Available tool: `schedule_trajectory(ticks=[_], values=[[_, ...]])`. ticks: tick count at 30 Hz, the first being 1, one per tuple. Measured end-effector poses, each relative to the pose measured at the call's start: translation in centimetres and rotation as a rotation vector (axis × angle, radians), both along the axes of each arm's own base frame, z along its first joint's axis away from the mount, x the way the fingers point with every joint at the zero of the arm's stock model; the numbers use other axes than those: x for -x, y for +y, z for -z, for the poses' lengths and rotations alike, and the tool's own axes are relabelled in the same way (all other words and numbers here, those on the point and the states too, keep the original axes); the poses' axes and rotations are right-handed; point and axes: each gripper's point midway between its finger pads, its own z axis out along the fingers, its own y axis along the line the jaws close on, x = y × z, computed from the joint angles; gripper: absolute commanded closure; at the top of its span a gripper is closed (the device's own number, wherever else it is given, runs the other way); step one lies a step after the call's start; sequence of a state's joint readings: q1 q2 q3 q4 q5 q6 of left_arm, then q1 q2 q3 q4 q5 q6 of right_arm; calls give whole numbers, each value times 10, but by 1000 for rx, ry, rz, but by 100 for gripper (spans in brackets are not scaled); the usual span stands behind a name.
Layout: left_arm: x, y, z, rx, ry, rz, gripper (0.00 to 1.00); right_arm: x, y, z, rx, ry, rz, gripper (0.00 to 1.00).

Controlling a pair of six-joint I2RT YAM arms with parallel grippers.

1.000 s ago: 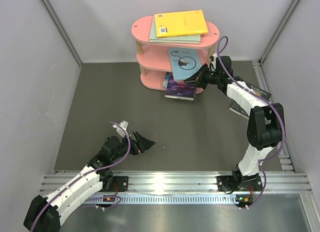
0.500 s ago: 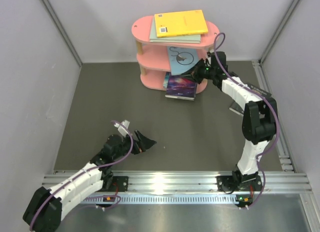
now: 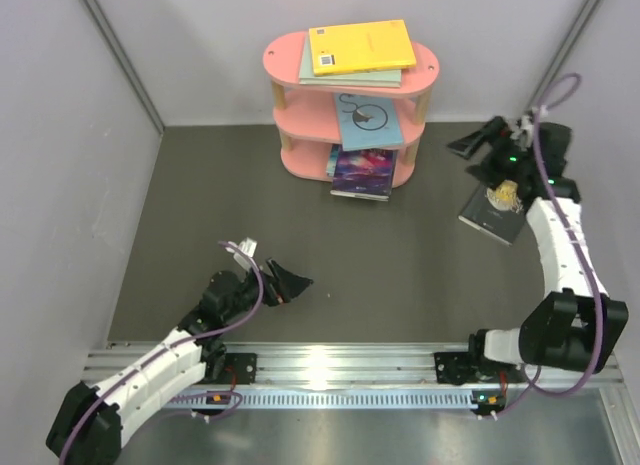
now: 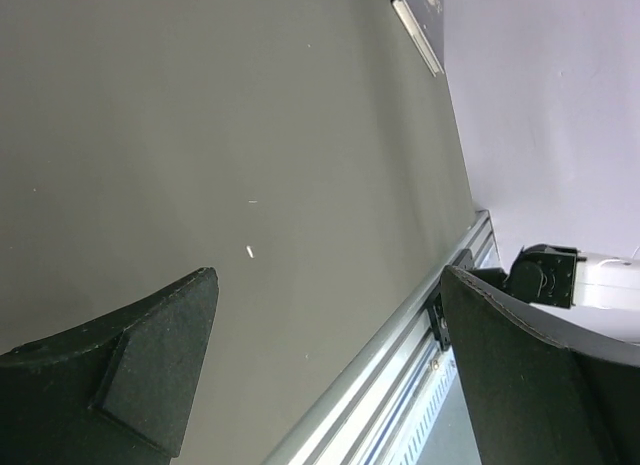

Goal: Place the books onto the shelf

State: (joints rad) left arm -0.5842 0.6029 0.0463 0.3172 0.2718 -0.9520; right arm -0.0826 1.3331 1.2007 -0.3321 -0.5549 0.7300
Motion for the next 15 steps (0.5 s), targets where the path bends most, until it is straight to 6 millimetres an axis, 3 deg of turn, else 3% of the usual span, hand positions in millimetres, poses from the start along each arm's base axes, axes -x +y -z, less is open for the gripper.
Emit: schedule_trajectory(ticks=[1, 2, 5, 8, 10, 15], values=[[0, 0, 0, -1, 0, 1, 2, -3, -42, 6, 31, 8, 105, 0], [-1, -1, 1, -4, 1, 2, 2, -4, -72, 17, 53, 37, 181, 0], [0, -3, 7, -17, 16, 15, 3, 4, -141, 70, 94, 202, 361, 0], [4, -5, 19, -45, 53, 38, 3, 22, -182, 121, 118, 393, 477, 0], [5, -6, 26, -62, 70, 49, 3, 33, -200, 140, 136, 472, 530, 0], [7, -8, 41, -95, 109, 69, 3, 35, -255, 145, 197, 533, 666, 0]])
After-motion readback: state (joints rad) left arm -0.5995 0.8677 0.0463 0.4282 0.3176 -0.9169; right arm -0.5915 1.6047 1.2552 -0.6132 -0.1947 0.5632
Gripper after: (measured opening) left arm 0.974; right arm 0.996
